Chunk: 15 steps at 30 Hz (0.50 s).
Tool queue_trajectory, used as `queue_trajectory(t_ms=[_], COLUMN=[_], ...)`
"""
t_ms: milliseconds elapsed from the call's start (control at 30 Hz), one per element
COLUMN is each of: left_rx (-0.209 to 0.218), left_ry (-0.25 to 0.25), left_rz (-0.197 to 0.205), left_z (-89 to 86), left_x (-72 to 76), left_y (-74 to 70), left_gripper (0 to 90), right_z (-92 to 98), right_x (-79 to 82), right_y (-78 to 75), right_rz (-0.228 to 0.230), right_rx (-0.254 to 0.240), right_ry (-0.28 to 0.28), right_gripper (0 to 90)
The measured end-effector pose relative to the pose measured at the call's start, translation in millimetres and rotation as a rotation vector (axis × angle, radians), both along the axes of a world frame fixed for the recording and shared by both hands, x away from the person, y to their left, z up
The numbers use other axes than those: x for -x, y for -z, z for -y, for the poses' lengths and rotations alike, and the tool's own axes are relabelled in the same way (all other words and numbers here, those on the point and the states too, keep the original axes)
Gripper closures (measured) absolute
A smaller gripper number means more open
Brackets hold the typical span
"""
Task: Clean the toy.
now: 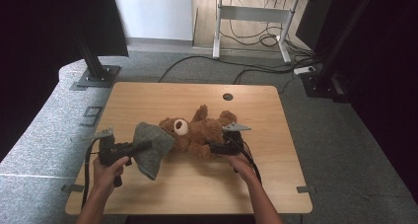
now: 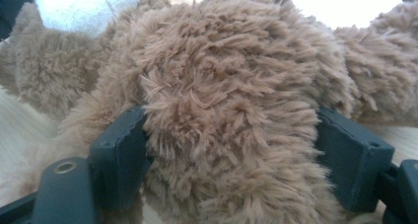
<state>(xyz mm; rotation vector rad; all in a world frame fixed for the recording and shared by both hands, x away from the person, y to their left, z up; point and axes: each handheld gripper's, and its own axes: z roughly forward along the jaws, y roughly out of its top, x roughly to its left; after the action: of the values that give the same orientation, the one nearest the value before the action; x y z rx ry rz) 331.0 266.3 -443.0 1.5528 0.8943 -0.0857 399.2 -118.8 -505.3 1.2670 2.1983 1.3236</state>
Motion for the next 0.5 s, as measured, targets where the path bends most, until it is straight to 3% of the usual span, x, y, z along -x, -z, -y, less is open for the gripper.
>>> queue_trajectory(t_ms=[200,267,367,433,500], left_rx=[-0.012,0.008,0.023,0.005,-0.053], left_ry=[-0.005,0.005,0.019,0.017,-0.003], left_rz=[0.032,0.028,0.02,0.019,0.017], left_z=[20.2,32.6,42.6,54.5,65.8], left_x=[-21.9,-37.1,-47.0,-56.2,-65.0], left_y=[-5.2,-5.7,-5.5,-5.0,-2.1], left_gripper=[75.2,75.2,75.2,75.0,75.1], right_z=[2.7,3.5,3.9,4.6,4.7], right_x=[5.6,6.9,8.2,9.6,10.0], right_y=[4.0,5.1,6.3,7.7,8.1], right_rz=[0.007,0.011,0.011,0.013,0.015], right_rx=[-0.005,-0.006,-0.01,-0.014,-0.016], right_ry=[-0.011,-0.018,-0.017,-0.018,-0.017], right_gripper=[21.4,21.6,21.7,21.8,21.8])
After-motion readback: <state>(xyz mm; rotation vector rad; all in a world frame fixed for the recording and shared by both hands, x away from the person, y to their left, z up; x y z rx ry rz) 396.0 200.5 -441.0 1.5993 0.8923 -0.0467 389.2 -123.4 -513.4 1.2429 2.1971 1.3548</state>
